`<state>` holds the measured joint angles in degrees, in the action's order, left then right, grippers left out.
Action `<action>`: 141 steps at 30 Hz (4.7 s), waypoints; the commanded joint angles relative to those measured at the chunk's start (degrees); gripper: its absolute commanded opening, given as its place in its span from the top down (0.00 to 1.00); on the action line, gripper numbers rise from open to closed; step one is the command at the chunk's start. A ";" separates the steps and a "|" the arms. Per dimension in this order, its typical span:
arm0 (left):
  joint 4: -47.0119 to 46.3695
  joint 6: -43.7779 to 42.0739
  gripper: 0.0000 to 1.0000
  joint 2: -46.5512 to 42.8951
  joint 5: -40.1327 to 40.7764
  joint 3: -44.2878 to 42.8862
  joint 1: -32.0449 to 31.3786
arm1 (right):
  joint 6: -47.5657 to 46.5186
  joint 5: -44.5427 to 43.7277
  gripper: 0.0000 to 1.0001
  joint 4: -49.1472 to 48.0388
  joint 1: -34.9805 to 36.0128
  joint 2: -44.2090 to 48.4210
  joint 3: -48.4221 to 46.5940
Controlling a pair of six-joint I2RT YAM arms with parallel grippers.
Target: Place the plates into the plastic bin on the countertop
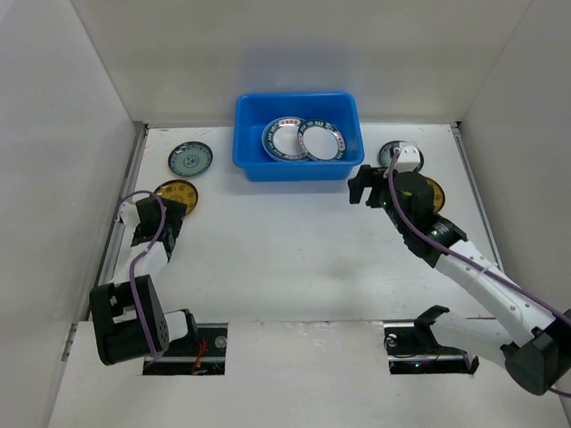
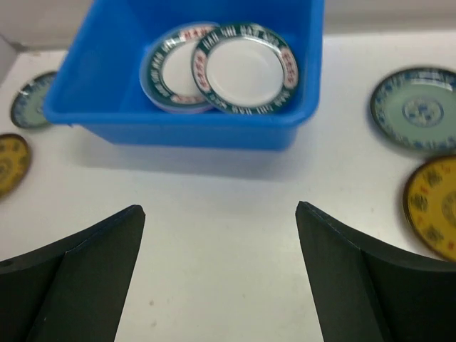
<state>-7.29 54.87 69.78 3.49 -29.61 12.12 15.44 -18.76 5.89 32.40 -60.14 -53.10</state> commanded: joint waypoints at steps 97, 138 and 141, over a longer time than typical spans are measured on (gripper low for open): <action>-1.15 -19.19 0.00 54.16 -17.20 -82.19 -24.03 | 45.91 25.18 0.22 -2.54 -55.83 -13.67 20.32; -4.49 -16.20 0.00 -6.05 -0.50 -14.96 -19.81 | 43.71 20.26 1.00 4.47 -38.97 -12.98 -2.86; -2.91 -15.94 0.00 -7.55 -0.76 -14.43 -19.37 | 42.48 20.35 1.00 6.41 -33.17 -16.57 -12.26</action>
<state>-10.20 38.48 64.71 1.19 -44.66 -7.90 59.96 2.72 10.68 -4.71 -75.24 -57.08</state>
